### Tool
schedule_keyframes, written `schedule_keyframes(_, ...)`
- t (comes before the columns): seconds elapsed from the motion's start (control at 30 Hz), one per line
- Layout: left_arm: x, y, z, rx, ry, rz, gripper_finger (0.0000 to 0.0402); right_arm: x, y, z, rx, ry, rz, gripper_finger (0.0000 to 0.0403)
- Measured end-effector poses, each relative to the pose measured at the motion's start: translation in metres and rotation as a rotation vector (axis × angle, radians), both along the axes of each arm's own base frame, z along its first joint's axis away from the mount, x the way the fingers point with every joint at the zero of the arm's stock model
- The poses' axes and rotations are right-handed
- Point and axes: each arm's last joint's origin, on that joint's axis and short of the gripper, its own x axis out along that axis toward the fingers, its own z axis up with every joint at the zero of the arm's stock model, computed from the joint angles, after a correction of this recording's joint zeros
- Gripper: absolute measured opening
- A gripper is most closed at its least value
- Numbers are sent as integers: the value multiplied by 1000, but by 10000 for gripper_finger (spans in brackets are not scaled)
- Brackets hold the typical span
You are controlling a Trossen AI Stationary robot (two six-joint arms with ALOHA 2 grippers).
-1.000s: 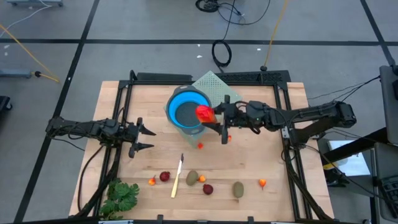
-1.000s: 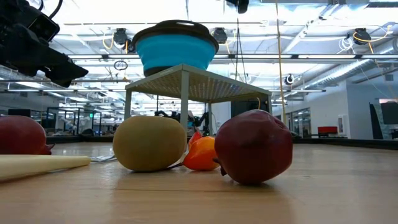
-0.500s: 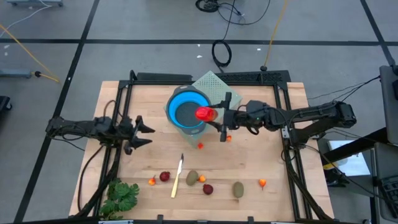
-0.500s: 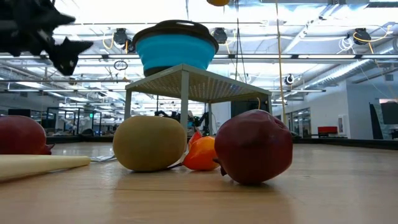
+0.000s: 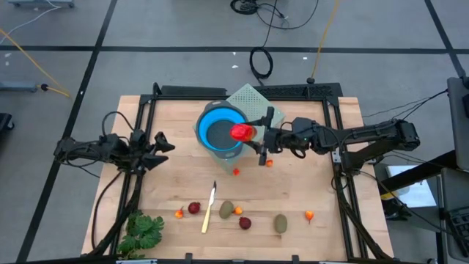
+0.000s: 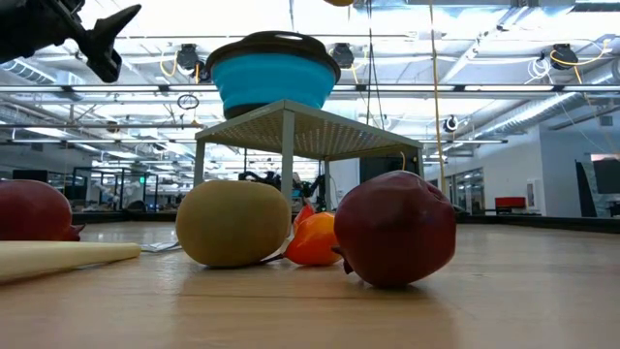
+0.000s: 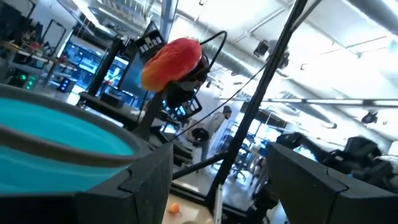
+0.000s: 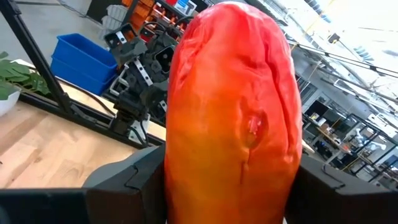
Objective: Pick & Place Fruit
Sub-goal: Put the mango into the blue strainer bowl
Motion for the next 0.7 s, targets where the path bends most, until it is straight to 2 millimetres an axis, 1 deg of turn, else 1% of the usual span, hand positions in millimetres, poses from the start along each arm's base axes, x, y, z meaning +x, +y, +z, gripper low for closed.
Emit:
schedule_keyframes(0.23, 0, 0, -1, -31, 10, -12, 255, 0, 0, 0, 22, -3, 3, 224)
schedule_keyframes(0.3, 0, 0, 0, -32, 10, -13, 255, 0, 0, 0, 93, -14, 5, 224)
schedule_keyframes(0.4, 0, 0, 0, -47, 12, -19, 255, 0, 1, 1, 252, -46, 32, 224)
schedule_keyframes(0.53, 0, 0, -1, -57, 15, -23, 255, -2, 3, 7, 403, -85, 162, 224)
schedule_keyframes(0.7, 0, 0, -1, -55, 17, -22, 255, -6, 1, 12, 589, -78, 321, 224)
